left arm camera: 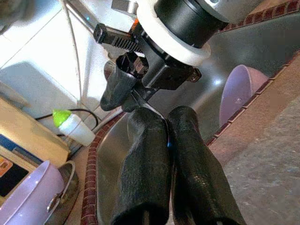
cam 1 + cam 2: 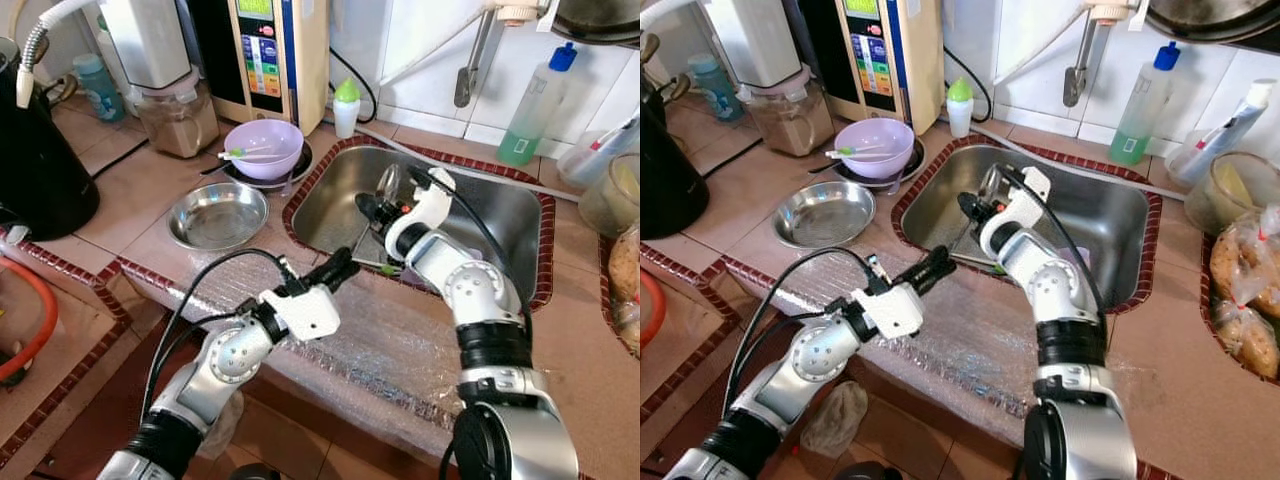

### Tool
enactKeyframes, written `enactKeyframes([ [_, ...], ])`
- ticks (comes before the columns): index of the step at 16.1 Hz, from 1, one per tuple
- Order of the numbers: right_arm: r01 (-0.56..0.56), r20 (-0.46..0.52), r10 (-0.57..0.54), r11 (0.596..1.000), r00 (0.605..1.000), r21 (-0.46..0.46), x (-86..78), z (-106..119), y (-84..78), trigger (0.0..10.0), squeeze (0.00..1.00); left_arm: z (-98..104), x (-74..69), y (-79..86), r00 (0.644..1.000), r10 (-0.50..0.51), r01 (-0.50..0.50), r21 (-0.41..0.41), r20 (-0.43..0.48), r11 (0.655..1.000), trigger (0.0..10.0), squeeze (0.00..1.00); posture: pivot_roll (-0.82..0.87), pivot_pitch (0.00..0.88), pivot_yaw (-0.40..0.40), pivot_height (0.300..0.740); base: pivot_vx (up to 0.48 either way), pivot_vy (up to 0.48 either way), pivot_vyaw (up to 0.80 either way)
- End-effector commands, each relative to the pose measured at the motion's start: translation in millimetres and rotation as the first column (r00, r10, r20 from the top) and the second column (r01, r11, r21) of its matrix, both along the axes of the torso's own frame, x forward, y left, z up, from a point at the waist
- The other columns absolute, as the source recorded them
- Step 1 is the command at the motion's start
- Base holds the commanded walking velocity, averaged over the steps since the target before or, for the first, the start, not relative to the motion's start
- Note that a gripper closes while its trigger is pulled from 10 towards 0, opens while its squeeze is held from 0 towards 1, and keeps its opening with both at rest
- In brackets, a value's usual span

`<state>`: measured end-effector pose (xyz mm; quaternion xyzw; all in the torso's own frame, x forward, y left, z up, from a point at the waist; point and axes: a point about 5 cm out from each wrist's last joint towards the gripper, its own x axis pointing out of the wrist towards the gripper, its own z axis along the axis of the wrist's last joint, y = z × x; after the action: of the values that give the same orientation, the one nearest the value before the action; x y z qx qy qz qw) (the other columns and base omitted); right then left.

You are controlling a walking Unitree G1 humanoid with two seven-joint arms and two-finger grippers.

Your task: Kitchen organization

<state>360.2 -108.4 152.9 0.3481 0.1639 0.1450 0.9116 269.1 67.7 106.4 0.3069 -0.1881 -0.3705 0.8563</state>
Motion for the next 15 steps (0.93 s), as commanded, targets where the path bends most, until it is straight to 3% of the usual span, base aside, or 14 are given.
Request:
enactKeyframes([
  [1,0.177,0.087,-0.169,0.98,0.982,-0.089,10.3,15,-31.9,0.0,0.0,5,2.4,10.0,1.0,0.021,-0.021,-0.02,0.011,1.0,10.0,0.56,-0.01,0.023,0.059,0.74,0.0,0.0,0.0],
  [2,0.234,0.109,-0.226,0.97,0.968,-0.069,13.9,19,-34.7,0.0,0.0,4,3.5,10.7,0.999,0.032,-0.032,-0.026,-0.005,0.999,10.0,1.0,-0.01,0.023,0.057,0.74,0.0,0.0,0.0],
  [5,0.345,0.115,-0.339,0.938,0.934,-0.039,19.3,20,-39.4,0.0,0.0,3,3.3,14.2,0.998,0.053,-0.054,-0.041,-0.023,0.998,10.0,1.0,-0.01,0.024,0.052,0.74,0.0,0.0,0.0],
  [10,0.528,0.073,-0.523,0.838,0.849,-0.135,23.2,-10,-63.2,0.0,0.0,7,0.4,32.4,0.986,0.123,-0.135,-0.111,-0.109,0.985,10.0,1.0,0.01,0.019,0.045,0.74,0.0,0.0,0.0],
  [11,0.531,0.062,-0.528,0.833,0.847,-0.155,22.3,-16,-64.7,0.0,0.0,6,-1.2,34.7,0.985,0.127,-0.141,-0.112,-0.119,0.984,10.0,1.0,0.01,0.019,0.045,0.74,0.0,0.0,0.0],
  [12,0.529,0.044,-0.532,0.827,0.846,-0.191,20.4,-26,-65.5,5.3,0.0,4,-4.3,38.2,0.98,0.133,-0.151,-0.117,-0.146,0.982,10.0,1.0,0.02,0.019,0.043,0.74,0.0,0.0,0.0],
  [13,0.526,0.036,-0.531,0.824,0.846,-0.209,18.9,-31,-65.5,10.0,0.89,3,-6.2,39.4,0.977,0.133,-0.155,-0.126,-0.168,0.98,10.0,1.0,0.02,0.019,0.043,0.74,0.0,0.0,0.0],
  [14,0.523,0.029,-0.531,0.822,0.847,-0.224,17.0,-37,-65.2,10.0,1.0,2,-8.8,39.9,0.972,0.129,-0.158,-0.138,-0.199,0.978,10.0,1.0,0.02,0.019,0.043,0.74,0.0,0.0,0.0],
  [15,0.521,0.02,-0.531,0.823,0.847,-0.228,15.4,-41,-64.4,10.0,1.0,1,-11.5,38.7,0.968,0.111,-0.148,-0.15,-0.226,0.978,10.0,1.0,0.02,0.019,0.043,0.74,0.0,0.0,0.0],
])
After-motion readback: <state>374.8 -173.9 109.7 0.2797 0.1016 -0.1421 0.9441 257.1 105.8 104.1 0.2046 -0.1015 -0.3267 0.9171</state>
